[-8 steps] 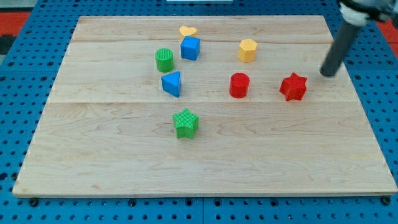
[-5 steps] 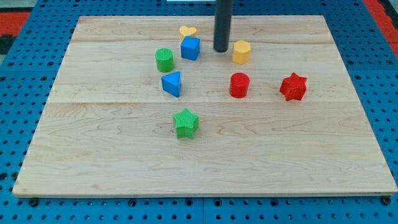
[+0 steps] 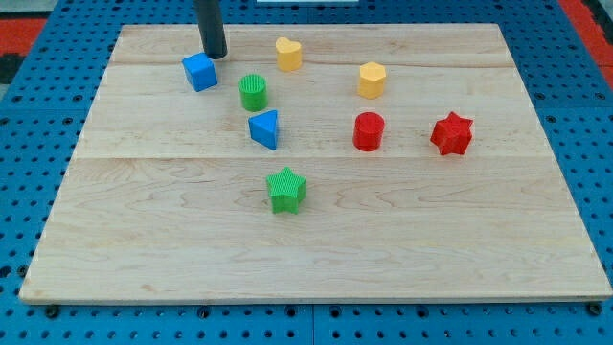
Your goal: Push the blue cube towards the center left of the board
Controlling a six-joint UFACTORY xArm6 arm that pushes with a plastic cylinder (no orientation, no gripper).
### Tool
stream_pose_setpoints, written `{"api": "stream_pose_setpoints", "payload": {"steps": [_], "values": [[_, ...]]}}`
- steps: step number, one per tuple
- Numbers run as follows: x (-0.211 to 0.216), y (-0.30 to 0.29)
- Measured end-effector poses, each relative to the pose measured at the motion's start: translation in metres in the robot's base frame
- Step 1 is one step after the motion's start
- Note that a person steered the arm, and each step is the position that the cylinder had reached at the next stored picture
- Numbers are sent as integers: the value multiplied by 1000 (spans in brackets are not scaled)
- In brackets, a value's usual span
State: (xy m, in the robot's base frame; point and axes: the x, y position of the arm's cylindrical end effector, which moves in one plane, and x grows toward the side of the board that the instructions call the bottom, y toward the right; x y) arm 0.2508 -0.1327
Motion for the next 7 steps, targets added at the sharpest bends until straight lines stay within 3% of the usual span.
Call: {"api": "stream_pose_setpoints", "payload": {"steps": [1,4,6,7], "values": [[34,-7],[37,7],[78,7],[51,6]]}}
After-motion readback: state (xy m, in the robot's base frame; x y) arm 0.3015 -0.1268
